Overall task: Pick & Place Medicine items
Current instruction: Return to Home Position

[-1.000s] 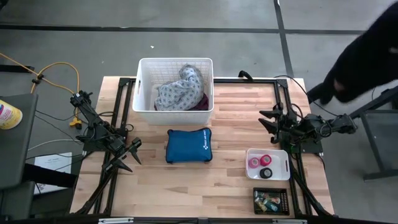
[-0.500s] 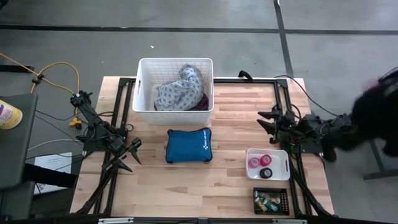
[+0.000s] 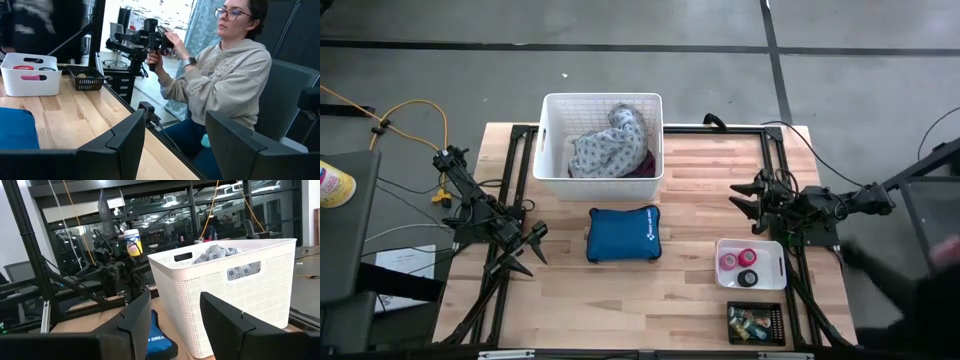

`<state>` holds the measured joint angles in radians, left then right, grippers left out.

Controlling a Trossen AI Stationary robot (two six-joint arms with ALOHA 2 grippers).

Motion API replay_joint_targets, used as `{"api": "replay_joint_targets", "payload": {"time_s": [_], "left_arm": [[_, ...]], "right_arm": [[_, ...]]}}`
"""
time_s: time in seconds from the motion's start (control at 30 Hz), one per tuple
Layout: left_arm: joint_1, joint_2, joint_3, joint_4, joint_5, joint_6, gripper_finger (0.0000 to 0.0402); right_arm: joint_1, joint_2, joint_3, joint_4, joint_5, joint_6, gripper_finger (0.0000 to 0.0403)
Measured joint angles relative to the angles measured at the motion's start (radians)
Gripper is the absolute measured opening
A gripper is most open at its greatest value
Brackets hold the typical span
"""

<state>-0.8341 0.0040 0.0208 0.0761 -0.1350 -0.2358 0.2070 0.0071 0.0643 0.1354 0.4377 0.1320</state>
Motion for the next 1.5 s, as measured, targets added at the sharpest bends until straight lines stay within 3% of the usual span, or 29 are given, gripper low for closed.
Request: {"api": "replay_joint_targets", "payload": {"time_s": [0.6, 0.73, 0.87, 1.3, 1.5], "left_arm": [[0.000, 0.000, 0.000, 0.000, 0.000, 0.000, 0.0202], [0.000, 0.000, 0.000, 0.000, 0.000, 0.000, 0.0202], [0.000, 0.000, 0.000, -0.001, 0.000, 0.000, 0.0202], [0.000, 0.000, 0.000, -0.001, 0.000, 0.000, 0.0202], [0.000, 0.000, 0.000, 0.000, 0.000, 0.000, 0.0202]], "right_arm": [[0.000, 0.000, 0.000, 0.004, -0.032, 0.030, 0.0158], [0.000, -0.001, -0.056, 0.132, -0.063, 0.023, 0.0158], [0.000, 0.001, -0.055, 0.137, -0.071, 0.023, 0.0158], [0.000, 0.000, -0.056, 0.088, -0.077, 0.024, 0.0158], [0.000, 0.000, -0.056, 0.004, -0.151, 0.054, 0.0158]]}}
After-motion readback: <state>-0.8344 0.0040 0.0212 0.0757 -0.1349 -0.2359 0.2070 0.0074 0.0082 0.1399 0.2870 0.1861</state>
